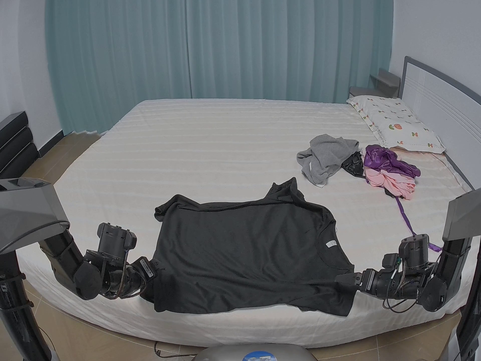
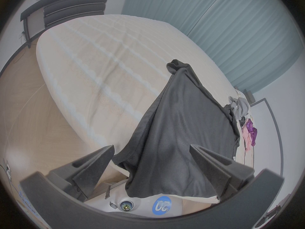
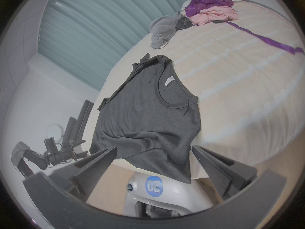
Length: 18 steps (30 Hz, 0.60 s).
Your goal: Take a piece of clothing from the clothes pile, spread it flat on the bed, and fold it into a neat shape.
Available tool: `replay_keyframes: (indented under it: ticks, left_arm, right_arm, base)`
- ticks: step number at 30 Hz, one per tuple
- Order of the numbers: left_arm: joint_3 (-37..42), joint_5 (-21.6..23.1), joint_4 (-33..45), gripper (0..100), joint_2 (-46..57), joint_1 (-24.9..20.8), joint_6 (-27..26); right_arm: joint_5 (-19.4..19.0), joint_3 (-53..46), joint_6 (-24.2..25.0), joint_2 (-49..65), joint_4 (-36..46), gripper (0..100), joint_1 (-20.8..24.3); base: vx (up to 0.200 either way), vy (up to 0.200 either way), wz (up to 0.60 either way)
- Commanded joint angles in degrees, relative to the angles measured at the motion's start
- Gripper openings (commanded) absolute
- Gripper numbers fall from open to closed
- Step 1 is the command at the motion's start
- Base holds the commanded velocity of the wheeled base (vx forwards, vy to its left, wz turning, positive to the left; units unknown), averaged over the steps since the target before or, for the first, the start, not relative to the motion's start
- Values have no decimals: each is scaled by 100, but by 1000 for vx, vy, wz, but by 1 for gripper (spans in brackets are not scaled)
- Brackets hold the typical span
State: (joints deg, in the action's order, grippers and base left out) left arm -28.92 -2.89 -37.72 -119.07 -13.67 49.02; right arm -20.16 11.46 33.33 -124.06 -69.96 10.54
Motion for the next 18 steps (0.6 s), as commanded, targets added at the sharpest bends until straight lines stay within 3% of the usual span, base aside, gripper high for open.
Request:
replay_keyframes:
  ticks: [1,7,10,18]
  left_arm:
    - [-26,8,-122,100,41,110,20]
    - [-26,113,-166,100,323,321,20]
    - [18,473,-166,100,551,391,20]
    - [18,684,-289,100,156,391,20]
  right_arm:
    - [4,-74,332,137,-184,100,-26]
    - [12,-197,605,181,-580,100,-211]
    - [12,-223,877,242,-650,100,-299]
    - [4,-205,1325,260,-650,100,-299]
  base:
    - [0,0,0]
    - [0,0,0]
    - [0,0,0]
    - [0,0,0]
